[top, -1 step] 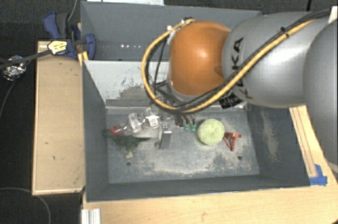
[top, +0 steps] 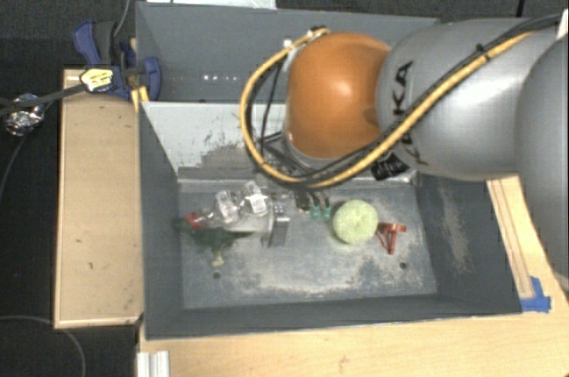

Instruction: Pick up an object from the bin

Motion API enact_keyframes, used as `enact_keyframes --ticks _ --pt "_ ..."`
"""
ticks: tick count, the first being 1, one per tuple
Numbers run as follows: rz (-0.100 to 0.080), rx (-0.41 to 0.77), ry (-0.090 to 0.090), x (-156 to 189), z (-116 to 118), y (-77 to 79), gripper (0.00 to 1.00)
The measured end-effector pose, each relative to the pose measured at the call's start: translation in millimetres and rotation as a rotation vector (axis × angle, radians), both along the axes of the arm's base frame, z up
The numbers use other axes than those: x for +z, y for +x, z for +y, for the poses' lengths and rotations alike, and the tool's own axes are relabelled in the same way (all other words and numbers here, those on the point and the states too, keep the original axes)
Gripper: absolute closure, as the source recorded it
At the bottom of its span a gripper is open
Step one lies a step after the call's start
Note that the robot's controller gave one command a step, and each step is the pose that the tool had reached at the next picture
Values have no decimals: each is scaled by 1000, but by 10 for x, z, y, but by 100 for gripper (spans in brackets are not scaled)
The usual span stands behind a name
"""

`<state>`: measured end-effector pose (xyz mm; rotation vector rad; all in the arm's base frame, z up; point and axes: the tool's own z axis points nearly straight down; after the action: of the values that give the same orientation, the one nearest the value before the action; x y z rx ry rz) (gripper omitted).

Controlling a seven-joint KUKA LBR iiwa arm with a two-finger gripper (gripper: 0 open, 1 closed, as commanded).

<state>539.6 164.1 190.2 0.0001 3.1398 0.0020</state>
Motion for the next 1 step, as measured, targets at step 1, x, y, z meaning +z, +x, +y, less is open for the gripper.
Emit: enact_keyframes --ticks 1 --pt "-6 58 1 -266 32 8 0"
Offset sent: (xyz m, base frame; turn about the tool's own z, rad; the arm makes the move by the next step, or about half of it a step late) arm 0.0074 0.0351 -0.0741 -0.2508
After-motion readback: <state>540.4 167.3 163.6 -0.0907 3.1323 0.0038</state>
